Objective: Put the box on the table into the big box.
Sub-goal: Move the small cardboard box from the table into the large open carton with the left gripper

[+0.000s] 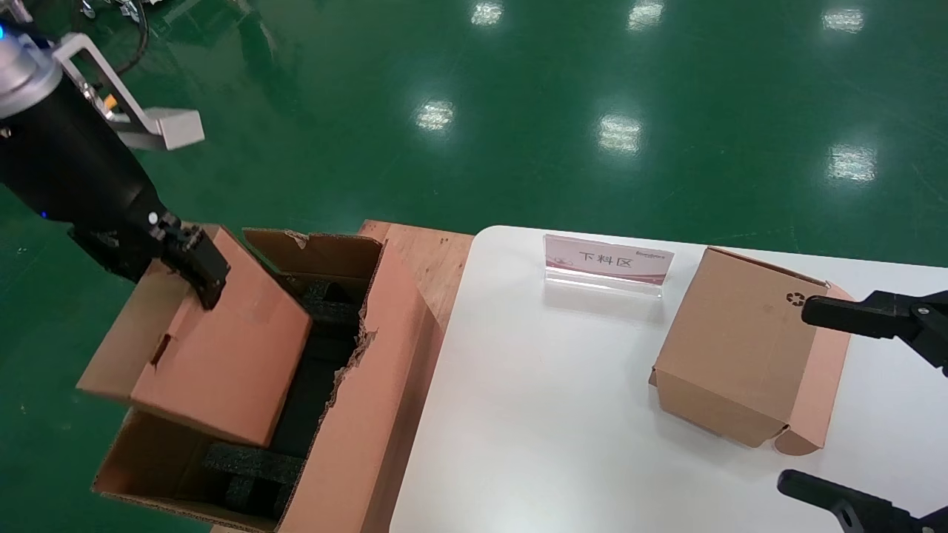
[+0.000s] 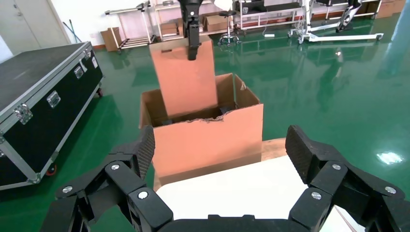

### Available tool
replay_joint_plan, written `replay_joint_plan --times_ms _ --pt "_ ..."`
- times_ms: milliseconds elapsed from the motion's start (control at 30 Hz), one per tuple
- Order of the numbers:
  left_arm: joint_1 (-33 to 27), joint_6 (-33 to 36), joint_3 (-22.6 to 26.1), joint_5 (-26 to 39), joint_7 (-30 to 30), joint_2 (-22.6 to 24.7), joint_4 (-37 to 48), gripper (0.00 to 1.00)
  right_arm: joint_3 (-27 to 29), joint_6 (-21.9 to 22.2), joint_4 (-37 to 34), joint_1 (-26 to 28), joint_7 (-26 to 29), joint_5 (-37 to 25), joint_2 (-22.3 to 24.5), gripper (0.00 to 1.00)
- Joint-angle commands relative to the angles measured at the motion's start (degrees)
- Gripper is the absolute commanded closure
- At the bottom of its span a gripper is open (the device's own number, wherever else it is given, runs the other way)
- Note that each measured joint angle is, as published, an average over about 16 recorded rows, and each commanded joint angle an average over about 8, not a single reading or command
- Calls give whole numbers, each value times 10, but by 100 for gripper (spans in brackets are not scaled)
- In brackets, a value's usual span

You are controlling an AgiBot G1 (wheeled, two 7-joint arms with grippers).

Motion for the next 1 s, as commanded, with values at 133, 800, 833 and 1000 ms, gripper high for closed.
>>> replay_joint_plan --times_ms 133,800,833,1000 --pt "7 0 18 -30 6 -5 1 100 0 0 0 0 0 0 0 0" --pt "86 -16 11 -100 120 -31 74 100 0 0 0 0 0 0 0 0" --pt "92 -19 10 -101 127 -31 79 100 0 0 0 0 0 0 0 0" --pt "120 -34 6 -103 159 -30 105 100 0 0 0 0 0 0 0 0"
